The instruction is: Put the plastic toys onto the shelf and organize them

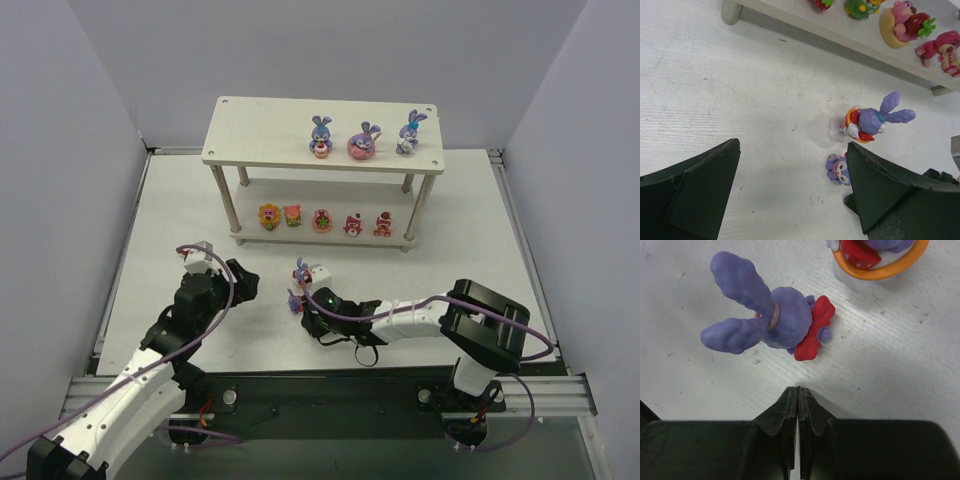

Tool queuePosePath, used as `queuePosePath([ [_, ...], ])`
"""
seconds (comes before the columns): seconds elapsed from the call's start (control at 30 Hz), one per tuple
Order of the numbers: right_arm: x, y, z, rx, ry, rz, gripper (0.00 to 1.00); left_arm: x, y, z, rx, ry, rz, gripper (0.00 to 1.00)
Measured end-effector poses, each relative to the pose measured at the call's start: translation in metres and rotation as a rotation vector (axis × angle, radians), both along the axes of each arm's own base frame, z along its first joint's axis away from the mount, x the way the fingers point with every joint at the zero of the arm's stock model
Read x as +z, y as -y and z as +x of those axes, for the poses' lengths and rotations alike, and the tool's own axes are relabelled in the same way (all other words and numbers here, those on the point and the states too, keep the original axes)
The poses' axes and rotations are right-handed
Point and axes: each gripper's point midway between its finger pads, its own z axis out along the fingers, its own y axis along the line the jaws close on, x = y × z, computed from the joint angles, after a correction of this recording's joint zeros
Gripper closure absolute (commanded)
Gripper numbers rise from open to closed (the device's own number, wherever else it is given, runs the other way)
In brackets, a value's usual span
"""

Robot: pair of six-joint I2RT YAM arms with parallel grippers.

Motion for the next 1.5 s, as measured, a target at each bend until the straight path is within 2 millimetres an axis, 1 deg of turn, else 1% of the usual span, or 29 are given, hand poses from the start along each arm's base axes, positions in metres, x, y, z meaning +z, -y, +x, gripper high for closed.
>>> queuePosePath([
  [0.1, 0.0, -0.002, 0.004, -0.006, 0.007, 0.011, 0.98, -0.011, 0.0, -0.001, 0.001, -0.032, 0.013, 0.03],
  [0.3, 0.001, -0.004, 0.014, -0.026, 0.016, 0.033, 0.98, -0.017, 0.0, 0.001, 0.01, -0.039, 0.004, 0.03],
  [0.53, 0.0, -0.004, 0.025, -0.063, 0.017, 0.058, 0.98, -0.034, -0.006, 0.0, 0.052, -0.074, 0.014, 0.03],
  [0.73, 0.001, 0.004, 0.039, -0.122, 0.021, 0.065, 0.98, -0.041, -0.011, 0.0, 0.089, -0.082, 0.014, 0.03],
  [0.87, 0.003, 0.011, 0.052, -0.163, 0.03, 0.068, 0.98, -0.05, -0.011, -0.001, 0.089, -0.099, 0.015, 0.03],
  [0.97, 0.003, 0.014, 0.057, -0.18, 0.033, 0.067, 0.98, -0.062, -0.004, -0.003, 0.056, -0.115, 0.015, 0.03],
  [1.03, 0.003, 0.016, 0.06, -0.19, 0.034, 0.067, 0.97, -0.07, 0.007, -0.008, 0.012, -0.129, 0.024, 0.03],
  [1.17, 0.002, 0.019, 0.062, -0.204, 0.03, 0.063, 0.97, -0.081, 0.037, -0.022, -0.11, -0.133, 0.072, 0.03],
  [1.2, 0.001, 0.021, 0.062, -0.208, 0.028, 0.057, 0.97, -0.082, 0.044, -0.026, -0.139, -0.127, 0.087, 0.05],
  [1.33, 0.0, 0.026, 0.062, -0.221, 0.02, 0.048, 0.96, -0.092, 0.065, -0.04, -0.24, -0.081, 0.129, 0.11],
  [1.4, 0.001, 0.029, 0.061, -0.228, 0.018, 0.047, 0.96, -0.095, 0.072, -0.045, -0.289, -0.034, 0.149, 0.12],
  [1.5, 0.0, 0.032, 0.06, -0.238, 0.01, 0.047, 0.96, -0.095, 0.079, -0.047, -0.343, 0.029, 0.17, 0.13],
])
